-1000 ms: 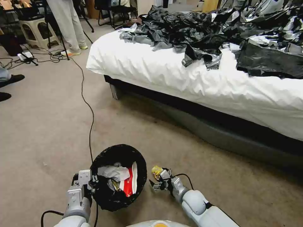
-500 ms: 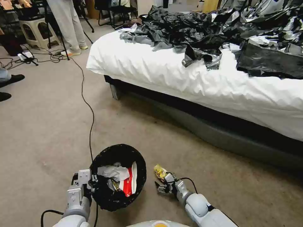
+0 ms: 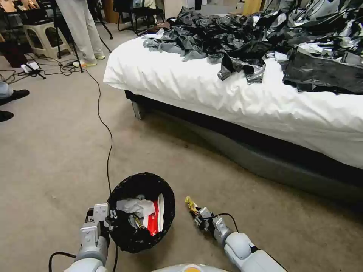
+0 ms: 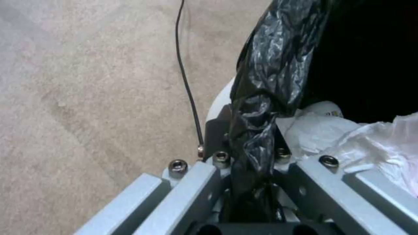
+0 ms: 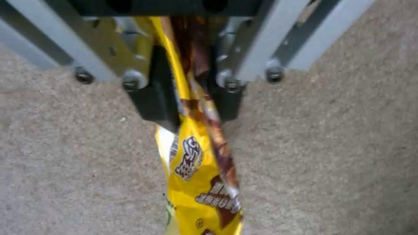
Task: Pick up the trash bin, then pick up the garbage from the floor and place it into the trash bin.
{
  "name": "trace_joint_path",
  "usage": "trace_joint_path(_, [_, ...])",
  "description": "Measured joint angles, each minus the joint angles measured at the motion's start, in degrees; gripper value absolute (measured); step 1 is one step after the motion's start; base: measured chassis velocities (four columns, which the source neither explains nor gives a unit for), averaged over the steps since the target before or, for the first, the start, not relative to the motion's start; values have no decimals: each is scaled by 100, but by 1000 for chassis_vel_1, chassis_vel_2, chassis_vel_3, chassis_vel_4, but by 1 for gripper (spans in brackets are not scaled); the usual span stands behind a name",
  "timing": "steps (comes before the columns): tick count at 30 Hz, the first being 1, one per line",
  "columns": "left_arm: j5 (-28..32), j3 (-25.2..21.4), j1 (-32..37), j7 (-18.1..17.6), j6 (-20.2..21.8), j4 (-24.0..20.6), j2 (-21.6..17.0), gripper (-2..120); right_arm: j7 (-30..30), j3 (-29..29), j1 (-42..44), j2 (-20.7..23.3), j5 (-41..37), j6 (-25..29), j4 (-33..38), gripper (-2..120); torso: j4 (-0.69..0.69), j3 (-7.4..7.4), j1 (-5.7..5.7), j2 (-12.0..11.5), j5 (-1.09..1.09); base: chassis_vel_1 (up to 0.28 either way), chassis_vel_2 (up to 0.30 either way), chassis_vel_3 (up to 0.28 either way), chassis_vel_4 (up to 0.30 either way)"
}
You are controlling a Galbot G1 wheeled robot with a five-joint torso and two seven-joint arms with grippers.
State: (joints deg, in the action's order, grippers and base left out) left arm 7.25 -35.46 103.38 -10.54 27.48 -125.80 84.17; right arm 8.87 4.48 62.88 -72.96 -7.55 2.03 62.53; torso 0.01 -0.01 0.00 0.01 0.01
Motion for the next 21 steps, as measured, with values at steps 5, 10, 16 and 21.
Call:
trace_joint_path(5, [-2, 18, -31, -1, 11, 1, 4, 0, -15, -29, 12, 58, -12, -8, 98, 0, -1, 1, 0, 0, 0, 0, 0, 0, 0])
trace_joint_path(10, [8, 12, -50, -2, 21, 5, -11, 0, -85, -67, 42, 112, -39, -12, 230, 0, -2, 1, 0, -1, -3, 0, 0, 0, 0])
trace_joint_path(16, [20, 10, -69, -4, 22, 42, -23, 0, -304, -163, 240, 265, -186, 160, 1047, 0, -2, 1, 0, -1, -1, 0, 0, 0, 0])
trace_joint_path(21, [20, 19, -68, -3, 22, 47, -39, 0, -430, -282, 309, 302, -251, 496, 1662, 0, -2, 1, 0, -1, -1, 0, 0, 0, 0])
